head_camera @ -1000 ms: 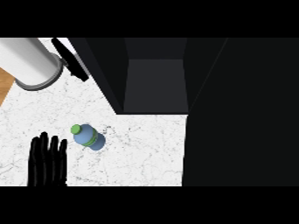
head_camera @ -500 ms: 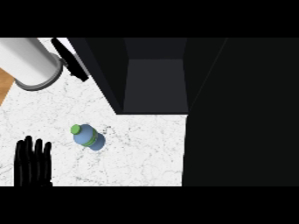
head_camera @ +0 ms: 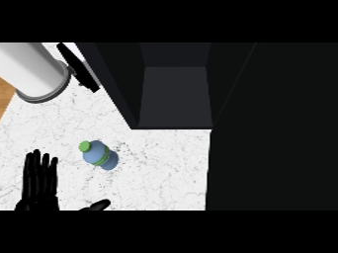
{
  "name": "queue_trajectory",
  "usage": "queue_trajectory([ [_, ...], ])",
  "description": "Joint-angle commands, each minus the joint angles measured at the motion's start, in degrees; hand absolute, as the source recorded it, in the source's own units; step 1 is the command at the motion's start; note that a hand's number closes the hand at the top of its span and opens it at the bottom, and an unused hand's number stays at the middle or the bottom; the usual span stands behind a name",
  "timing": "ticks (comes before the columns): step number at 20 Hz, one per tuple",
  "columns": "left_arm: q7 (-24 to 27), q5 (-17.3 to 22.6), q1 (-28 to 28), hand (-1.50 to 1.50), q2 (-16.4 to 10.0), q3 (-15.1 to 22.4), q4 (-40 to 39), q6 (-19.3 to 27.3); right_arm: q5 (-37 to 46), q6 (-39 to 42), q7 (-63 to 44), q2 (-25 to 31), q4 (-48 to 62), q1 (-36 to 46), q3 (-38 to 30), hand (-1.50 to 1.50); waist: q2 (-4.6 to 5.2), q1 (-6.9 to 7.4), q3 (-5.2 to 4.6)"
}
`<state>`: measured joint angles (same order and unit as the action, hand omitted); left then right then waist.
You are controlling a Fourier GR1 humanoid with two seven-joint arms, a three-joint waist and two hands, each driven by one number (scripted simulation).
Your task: Pick up the bottled water, place it into the cabinet and close the cabinet
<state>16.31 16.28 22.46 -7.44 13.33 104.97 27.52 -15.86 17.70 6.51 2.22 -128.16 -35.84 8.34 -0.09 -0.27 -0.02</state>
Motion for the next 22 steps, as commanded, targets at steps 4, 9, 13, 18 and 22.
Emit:
queue_trajectory([
  [4,0.4,1.7,-9.5,-1.50,1.0,-5.4,-13.3,-2.5,2.6,0.2,1.1,-1.0,-0.7,-1.5,3.6,-1.50,0.07,-0.23,0.00],
  [9,5.3,7.0,-9.0,-1.50,1.4,-10.1,-21.9,-9.9,4.7,-0.6,2.2,-1.4,-1.8,-3.8,4.8,-1.50,0.02,-0.16,-0.01],
  [13,8.5,9.5,-14.0,-1.50,2.5,-13.8,-32.5,-13.4,2.8,0.1,0.8,-0.3,-2.8,-3.8,4.2,-1.50,0.09,-0.30,-0.04],
  [18,11.5,11.5,-15.1,-1.50,1.6,-16.6,-37.6,-19.6,-0.9,2.5,3.9,1.1,0.8,-3.2,-0.3,-1.50,0.04,-0.10,0.01],
  [22,14.7,12.6,-22.4,-1.50,2.4,-19.4,-49.3,-22.9,1.4,-1.6,-1.9,-0.6,-3.5,-2.1,3.8,-1.50,0.11,-0.23,-0.03],
])
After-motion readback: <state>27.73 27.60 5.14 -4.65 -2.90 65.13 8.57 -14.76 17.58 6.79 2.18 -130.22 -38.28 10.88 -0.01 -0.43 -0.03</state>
